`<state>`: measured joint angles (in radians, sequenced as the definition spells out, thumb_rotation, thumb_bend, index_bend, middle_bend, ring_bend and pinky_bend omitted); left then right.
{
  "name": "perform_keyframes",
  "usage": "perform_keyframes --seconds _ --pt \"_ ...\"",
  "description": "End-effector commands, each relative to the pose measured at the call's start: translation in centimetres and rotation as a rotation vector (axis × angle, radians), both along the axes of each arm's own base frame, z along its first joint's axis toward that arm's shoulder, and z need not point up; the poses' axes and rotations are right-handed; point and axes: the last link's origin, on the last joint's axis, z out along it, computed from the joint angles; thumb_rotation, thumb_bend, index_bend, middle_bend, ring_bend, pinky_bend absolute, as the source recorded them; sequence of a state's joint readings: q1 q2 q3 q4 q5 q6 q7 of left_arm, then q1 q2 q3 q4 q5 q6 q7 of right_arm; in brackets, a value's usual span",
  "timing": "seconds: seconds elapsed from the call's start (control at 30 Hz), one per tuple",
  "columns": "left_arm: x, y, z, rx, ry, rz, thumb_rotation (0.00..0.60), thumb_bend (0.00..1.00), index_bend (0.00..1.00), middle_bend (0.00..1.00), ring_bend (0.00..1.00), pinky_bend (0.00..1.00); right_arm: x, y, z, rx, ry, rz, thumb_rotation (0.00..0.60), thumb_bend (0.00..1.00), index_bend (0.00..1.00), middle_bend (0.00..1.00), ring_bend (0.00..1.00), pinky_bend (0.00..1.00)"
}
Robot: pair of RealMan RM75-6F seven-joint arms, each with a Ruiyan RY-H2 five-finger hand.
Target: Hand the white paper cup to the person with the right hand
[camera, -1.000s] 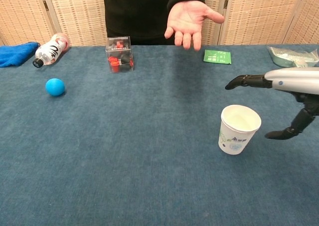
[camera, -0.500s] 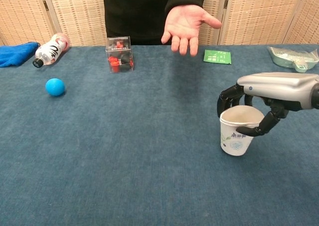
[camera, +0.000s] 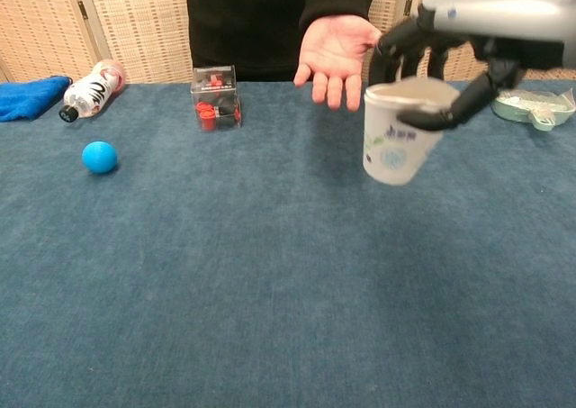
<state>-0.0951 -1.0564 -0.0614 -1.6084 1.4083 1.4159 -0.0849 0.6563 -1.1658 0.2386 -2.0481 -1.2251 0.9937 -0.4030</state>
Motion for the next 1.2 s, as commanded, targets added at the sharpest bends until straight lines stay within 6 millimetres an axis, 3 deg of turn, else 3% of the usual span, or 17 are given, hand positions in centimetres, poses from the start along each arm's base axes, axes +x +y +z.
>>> perform_keyframes --seconds 0.03,0.17,0.3,0.47,0.6,0.93,1.03,1.2 --pt "0.0 0.0 0.1 0.003 0.0 0.0 0.6 0.32 0.08 0.0 0.0 0.25 4.7 -2.5 2.4 -0.119 -0.04 0.045 0.6 0.36 0.45 0.46 0.41 0.49" --pt "-0.2 0.1 0.5 0.014 -0.004 0.005 0.6 0.32 0.08 0.0 0.0 0.25 7.7 -5.6 2.2 -0.173 -0.042 0.029 0.6 0.35 0.45 0.44 0.41 0.49" --pt "-0.6 0.3 0.9 0.026 -0.011 0.023 0.6 0.32 0.08 0.0 0.0 0.25 9.5 -7.5 1.7 -0.198 -0.026 0.014 0.6 0.34 0.45 0.44 0.41 0.49" --pt "-0.9 0.4 1.2 0.03 -0.017 0.04 0.6 0.32 0.08 0.0 0.0 0.25 10.1 -9.5 1.2 -0.215 0.015 -0.024 0.6 0.32 0.45 0.42 0.41 0.49" --pt "-1.1 0.4 1.3 0.033 -0.018 0.051 0.6 0.32 0.09 0.0 0.0 0.25 9.7 -10.6 0.1 -0.164 0.045 -0.065 0.6 0.27 0.4 0.32 0.33 0.41" --pt "-1.2 0.4 1.3 0.036 -0.017 0.053 0.6 0.32 0.09 0.0 0.0 0.25 9.3 -10.8 -1.1 -0.068 0.092 -0.106 0.6 0.18 0.06 0.06 0.05 0.06" --pt "-1.2 0.4 1.4 0.036 -0.016 0.051 0.6 0.32 0.09 0.0 0.0 0.25 9.2 -10.1 -0.1 -0.071 0.101 -0.107 0.6 0.16 0.01 0.01 0.0 0.0" --pt "-1.2 0.2 1.5 0.047 -0.012 0.053 0.6 0.32 0.09 0.0 0.0 0.25 8.5 -7.5 3.7 -0.107 0.083 -0.089 0.6 0.15 0.0 0.0 0.0 0.0"
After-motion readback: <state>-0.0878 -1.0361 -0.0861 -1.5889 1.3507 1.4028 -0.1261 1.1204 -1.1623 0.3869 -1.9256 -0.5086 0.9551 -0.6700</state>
